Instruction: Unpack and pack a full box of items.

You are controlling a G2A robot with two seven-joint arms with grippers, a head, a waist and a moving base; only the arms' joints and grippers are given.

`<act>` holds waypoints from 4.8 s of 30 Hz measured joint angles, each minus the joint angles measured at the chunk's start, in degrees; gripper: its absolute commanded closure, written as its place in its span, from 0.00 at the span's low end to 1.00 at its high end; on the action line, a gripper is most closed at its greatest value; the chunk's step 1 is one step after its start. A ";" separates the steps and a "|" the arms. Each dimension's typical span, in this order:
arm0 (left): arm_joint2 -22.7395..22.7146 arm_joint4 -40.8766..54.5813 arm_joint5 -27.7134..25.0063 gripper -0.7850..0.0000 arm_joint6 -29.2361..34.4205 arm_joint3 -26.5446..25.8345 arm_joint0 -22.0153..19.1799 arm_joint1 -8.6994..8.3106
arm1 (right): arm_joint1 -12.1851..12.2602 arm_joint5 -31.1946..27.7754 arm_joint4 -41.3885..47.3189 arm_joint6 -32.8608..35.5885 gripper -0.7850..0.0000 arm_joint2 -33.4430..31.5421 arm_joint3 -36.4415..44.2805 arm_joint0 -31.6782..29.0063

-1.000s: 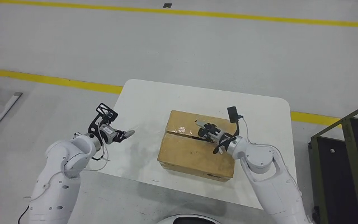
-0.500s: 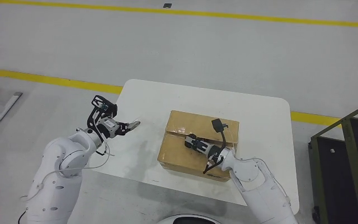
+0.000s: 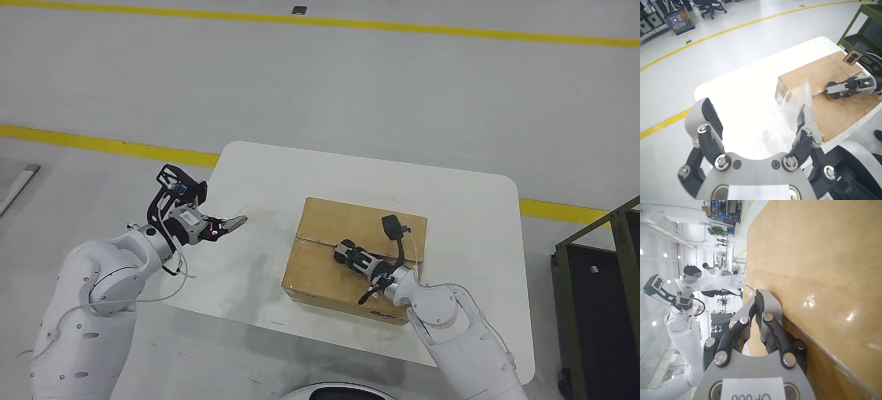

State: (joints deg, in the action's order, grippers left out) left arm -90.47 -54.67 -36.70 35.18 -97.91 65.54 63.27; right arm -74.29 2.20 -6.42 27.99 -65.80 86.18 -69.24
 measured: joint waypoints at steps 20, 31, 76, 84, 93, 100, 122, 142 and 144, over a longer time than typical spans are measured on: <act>-4.06 3.90 -11.96 0.00 3.76 0.17 -0.41 -2.82 | -0.06 2.72 0.56 -0.80 1.00 -0.16 -0.04 0.31; -4.46 -6.42 -21.27 0.00 8.73 -2.61 -1.59 -5.06 | -0.11 2.92 0.61 -1.51 1.00 -0.20 0.02 0.42; 30.03 -20.45 -3.26 0.00 -20.91 -9.32 -8.10 -3.73 | 3.53 7.25 -3.49 -3.13 0.00 -25.31 29.35 -15.11; 38.50 -25.86 -1.14 0.00 -21.81 -5.95 -11.56 -1.78 | 3.74 8.61 -3.00 -4.28 0.00 -28.02 30.77 -18.49; 46.43 -34.17 2.70 0.00 -22.53 -0.07 -16.53 0.82 | 3.81 9.33 -2.63 -5.76 0.00 -29.10 31.71 -20.83; 50.58 -40.54 7.85 0.00 -23.58 6.31 -19.09 2.85 | 3.89 9.70 -2.35 -6.34 0.00 -29.88 32.85 -22.07; 53.05 -56.66 13.25 0.61 -27.28 14.90 -24.16 5.75 | 3.91 11.77 -2.50 -10.45 0.00 -32.94 33.87 -26.32; 52.52 -57.72 22.29 0.00 -32.53 25.26 -31.75 10.44 | 3.61 12.86 -2.13 -13.51 0.00 -32.34 34.48 -27.78; 53.18 -57.44 23.09 0.00 -33.25 27.36 -33.44 11.37 | 3.59 13.12 -2.13 -13.81 0.00 -32.62 34.67 -28.01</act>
State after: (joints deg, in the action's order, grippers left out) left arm -37.29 -112.11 -13.61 1.93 -70.55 32.10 74.64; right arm -70.70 15.32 -8.54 14.18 -98.42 120.85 -97.25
